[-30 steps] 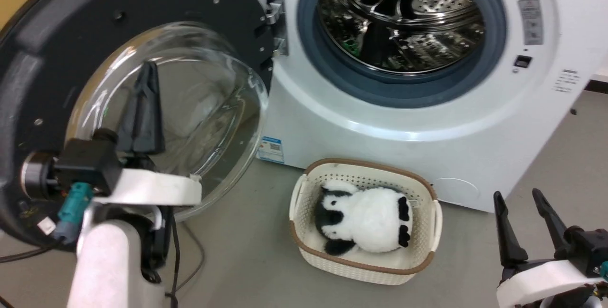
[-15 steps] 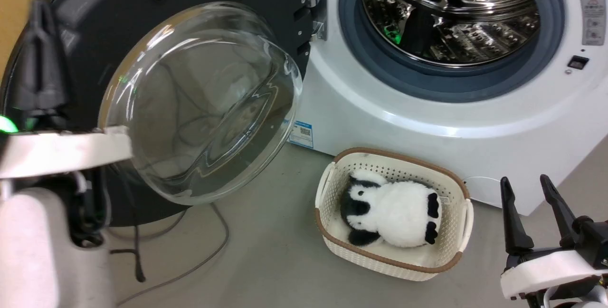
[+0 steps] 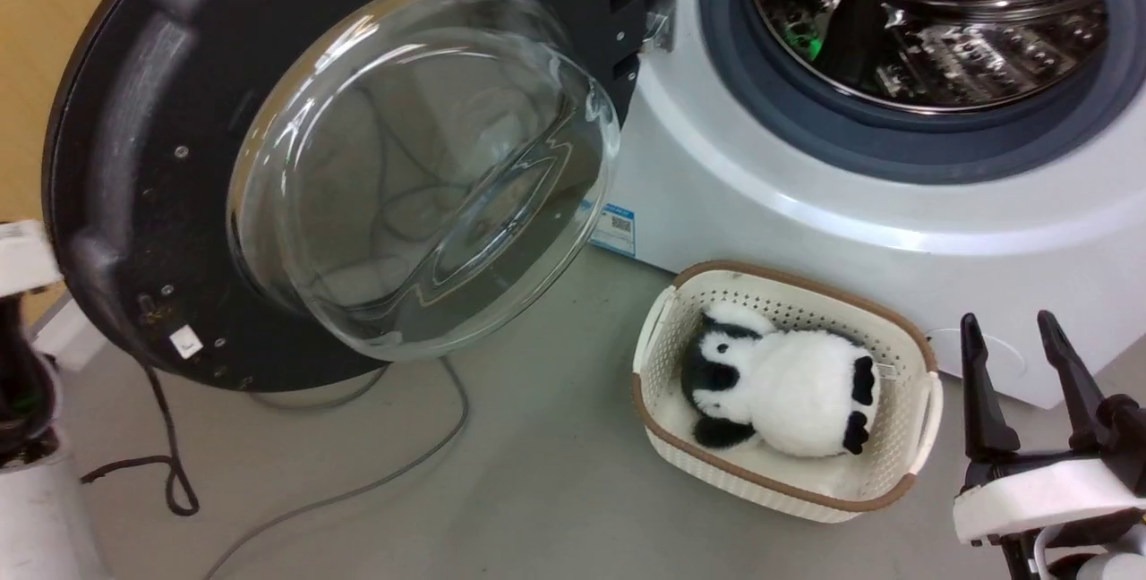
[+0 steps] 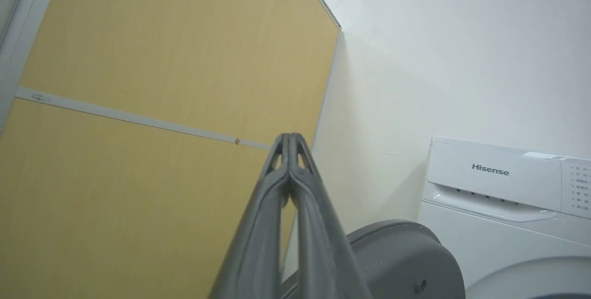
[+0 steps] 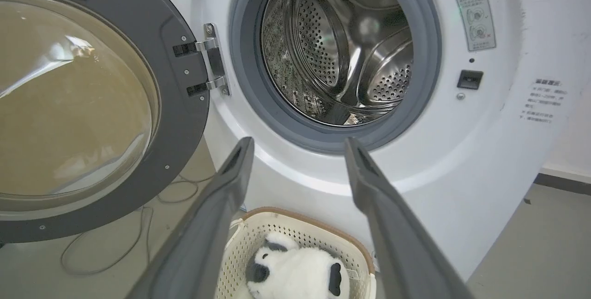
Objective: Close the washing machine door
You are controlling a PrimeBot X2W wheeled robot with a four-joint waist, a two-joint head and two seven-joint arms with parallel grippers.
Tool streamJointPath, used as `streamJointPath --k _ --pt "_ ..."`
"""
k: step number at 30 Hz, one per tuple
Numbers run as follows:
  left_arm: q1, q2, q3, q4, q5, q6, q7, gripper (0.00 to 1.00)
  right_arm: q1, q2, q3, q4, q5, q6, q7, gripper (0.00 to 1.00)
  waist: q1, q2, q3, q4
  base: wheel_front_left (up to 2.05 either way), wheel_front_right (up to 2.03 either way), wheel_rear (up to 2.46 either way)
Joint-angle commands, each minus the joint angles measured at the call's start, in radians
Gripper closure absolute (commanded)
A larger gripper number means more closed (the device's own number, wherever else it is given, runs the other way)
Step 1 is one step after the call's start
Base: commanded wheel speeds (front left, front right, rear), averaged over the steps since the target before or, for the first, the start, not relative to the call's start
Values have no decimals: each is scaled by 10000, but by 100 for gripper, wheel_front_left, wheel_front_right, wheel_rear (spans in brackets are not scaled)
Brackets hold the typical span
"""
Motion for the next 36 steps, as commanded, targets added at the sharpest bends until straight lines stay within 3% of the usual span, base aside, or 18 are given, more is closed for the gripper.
streamJointPath --k 1,8,23,29,36 --pt "-227 131 342 100 -494 -69 -120 100 -238 24 -67 50 1 5 -126 0 0 0 154 165 -10 -10 -10" --pt "-193 265 907 383 -1223 -134 -245 100 -319 26 -206 31 -11 5 -252 0 0 0 394 438 -13 -13 -13" --pt "86 -6 1572 660 -2573 -298 -559 100 -370 30 -512 -97 96 6 -565 0 0 0 698 1113 -12 -12 -12" --pt "32 84 1569 1563 -3905 -363 -613 100 -393 32 -607 -139 113 7 -690 0 0 0 873 1384 -3 -3 -3" --pt "-533 352 1346 3270 -6177 -440 203 100 -392 34 -836 -229 50 7 -837 0 0 0 1166 1681 0 0 0"
